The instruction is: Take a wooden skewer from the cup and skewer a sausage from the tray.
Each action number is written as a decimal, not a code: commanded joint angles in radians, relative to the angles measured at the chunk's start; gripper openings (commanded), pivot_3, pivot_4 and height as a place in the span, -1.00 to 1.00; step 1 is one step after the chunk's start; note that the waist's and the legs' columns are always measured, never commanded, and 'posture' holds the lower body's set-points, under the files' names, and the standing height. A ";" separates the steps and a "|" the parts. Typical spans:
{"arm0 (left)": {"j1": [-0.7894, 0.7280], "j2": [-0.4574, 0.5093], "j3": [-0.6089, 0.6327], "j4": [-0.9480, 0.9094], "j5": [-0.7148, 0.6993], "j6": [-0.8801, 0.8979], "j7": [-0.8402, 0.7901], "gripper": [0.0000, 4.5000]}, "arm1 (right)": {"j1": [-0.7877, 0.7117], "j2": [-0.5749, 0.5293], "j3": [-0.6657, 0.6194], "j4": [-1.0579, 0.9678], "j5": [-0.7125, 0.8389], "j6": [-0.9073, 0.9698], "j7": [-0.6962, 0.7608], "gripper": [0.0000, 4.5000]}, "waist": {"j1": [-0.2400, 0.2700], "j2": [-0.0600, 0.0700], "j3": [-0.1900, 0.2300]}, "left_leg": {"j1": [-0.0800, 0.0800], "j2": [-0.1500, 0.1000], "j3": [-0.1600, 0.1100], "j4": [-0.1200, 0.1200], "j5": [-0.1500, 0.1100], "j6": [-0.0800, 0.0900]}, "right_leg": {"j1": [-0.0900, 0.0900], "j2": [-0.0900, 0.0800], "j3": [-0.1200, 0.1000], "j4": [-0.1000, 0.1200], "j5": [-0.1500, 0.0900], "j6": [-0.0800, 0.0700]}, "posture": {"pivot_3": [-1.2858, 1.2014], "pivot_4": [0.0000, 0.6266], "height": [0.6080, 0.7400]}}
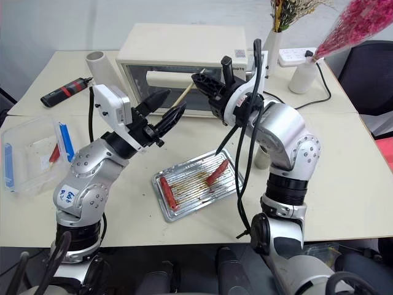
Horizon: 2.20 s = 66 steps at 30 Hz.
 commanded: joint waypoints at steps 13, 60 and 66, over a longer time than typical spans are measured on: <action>-0.014 -0.061 0.004 -0.048 0.017 -0.009 0.068 -0.85 | 0.008 -0.083 0.081 -0.042 0.042 -0.108 0.084 -1.00 | 0.003 0.000 0.000 | 0.000 0.000 0.000 0.000 0.000 0.000 | 0.000 0.000 0.000 0.000 0.000 0.000 | 0.03 -0.52 1.00; 0.561 0.521 0.636 -0.311 -0.379 0.293 -0.236 -1.00 | 0.174 -0.488 0.656 -0.342 -1.008 0.256 1.164 0.98 | 0.025 0.000 0.000 | 0.002 0.002 -0.006 0.000 0.000 0.000 | 0.004 -0.004 -0.005 -0.007 -0.001 -0.004 | 0.03 -0.52 1.00; 0.566 0.527 0.623 -0.308 -0.356 0.271 -0.238 -1.00 | 0.194 -0.383 0.752 -0.316 -1.136 0.294 1.149 0.98 | 0.025 0.000 0.000 | 0.003 0.002 -0.008 0.000 0.001 -0.001 | 0.004 -0.004 -0.008 -0.006 -0.002 -0.007 | 0.03 -0.52 1.00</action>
